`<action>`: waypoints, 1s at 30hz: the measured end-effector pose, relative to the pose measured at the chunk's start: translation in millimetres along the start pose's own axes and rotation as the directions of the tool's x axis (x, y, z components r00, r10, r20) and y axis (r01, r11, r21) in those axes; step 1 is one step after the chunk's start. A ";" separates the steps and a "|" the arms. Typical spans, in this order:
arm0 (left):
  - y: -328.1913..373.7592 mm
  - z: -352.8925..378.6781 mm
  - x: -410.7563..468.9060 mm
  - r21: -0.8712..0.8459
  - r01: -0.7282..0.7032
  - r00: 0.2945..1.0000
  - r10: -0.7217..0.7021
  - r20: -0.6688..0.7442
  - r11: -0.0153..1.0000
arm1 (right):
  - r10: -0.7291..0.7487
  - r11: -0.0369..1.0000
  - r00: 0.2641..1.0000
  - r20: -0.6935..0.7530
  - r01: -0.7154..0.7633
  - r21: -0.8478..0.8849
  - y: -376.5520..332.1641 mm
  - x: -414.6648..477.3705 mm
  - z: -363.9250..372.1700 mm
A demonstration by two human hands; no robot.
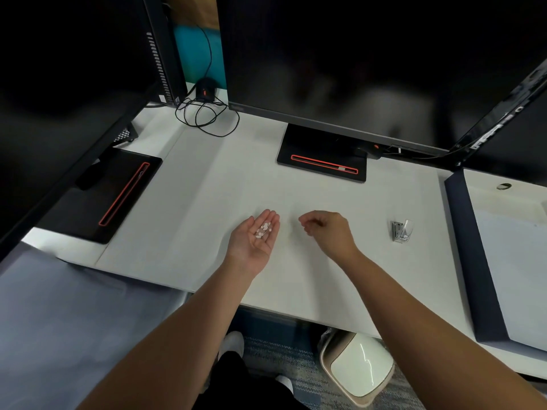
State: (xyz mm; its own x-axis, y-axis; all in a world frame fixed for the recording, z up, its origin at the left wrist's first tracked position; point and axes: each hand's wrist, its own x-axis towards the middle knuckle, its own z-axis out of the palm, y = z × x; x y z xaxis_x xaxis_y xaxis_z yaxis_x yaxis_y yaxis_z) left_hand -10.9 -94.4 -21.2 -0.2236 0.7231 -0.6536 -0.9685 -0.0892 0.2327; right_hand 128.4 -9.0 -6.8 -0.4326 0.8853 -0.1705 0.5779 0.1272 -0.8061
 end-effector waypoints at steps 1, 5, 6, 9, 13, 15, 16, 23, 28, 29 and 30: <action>2.1 -0.3 0.4 -0.003 -0.005 1.000 0.005 -0.001 1.000 | 0.015 0.996 1.000 0.018 -0.013 -0.087 6.2 0.2 -0.3; 6.0 0.5 2.8 -0.019 -0.012 1.000 0.012 0.004 1.000 | -0.055 0.938 0.993 0.104 0.087 -0.335 25.5 -2.2 6.8; 6.4 0.9 3.3 -0.025 -0.013 1.000 0.013 0.008 1.000 | -0.093 0.915 0.985 0.142 0.141 -0.378 28.6 -2.5 10.7; 5.8 3.3 4.0 -0.036 -0.015 1.000 0.015 0.011 0.999 | -0.191 0.816 0.949 0.250 0.295 -0.497 30.5 -13.0 25.0; 4.2 6.3 4.6 -0.031 -0.002 1.000 0.003 0.013 1.000 | -0.266 0.782 0.908 0.322 0.399 -0.479 28.4 -33.2 33.0; 4.4 6.3 5.1 -0.029 -0.003 1.000 0.004 0.011 1.000 | -0.231 0.831 0.929 0.289 0.343 -0.437 27.8 -31.1 29.7; 4.4 6.2 5.3 -0.029 -0.004 1.000 0.004 0.009 1.000 | -0.196 0.860 0.950 0.241 0.285 -0.423 28.4 -27.4 26.3; 2.9 5.7 4.1 -0.028 -0.009 1.000 0.010 0.017 1.000 | -0.146 0.859 0.984 0.101 0.177 -0.480 33.8 -24.4 21.6; 2.5 5.4 4.1 -0.029 -0.013 1.000 0.013 0.013 0.999 | -0.205 0.886 0.969 0.135 0.243 -0.395 28.9 -20.3 36.2; 3.1 5.4 4.0 -0.027 -0.014 1.000 0.014 0.015 1.000 | -0.214 0.894 0.969 0.120 0.244 -0.376 29.8 -19.0 35.8; 4.5 5.4 3.7 -0.028 -0.017 1.000 0.017 0.018 0.999 | -0.221 0.900 0.969 0.106 0.245 -0.360 30.9 -17.7 34.7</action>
State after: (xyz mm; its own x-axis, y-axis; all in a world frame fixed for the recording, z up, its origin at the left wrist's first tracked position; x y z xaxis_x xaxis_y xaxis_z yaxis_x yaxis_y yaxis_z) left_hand -15.5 -88.4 -18.7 -0.2385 0.7335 -0.6364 -0.9672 -0.1208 0.2233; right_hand 129.9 -36.3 -48.3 -0.6205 0.7828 -0.0469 0.6635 0.4921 -0.5635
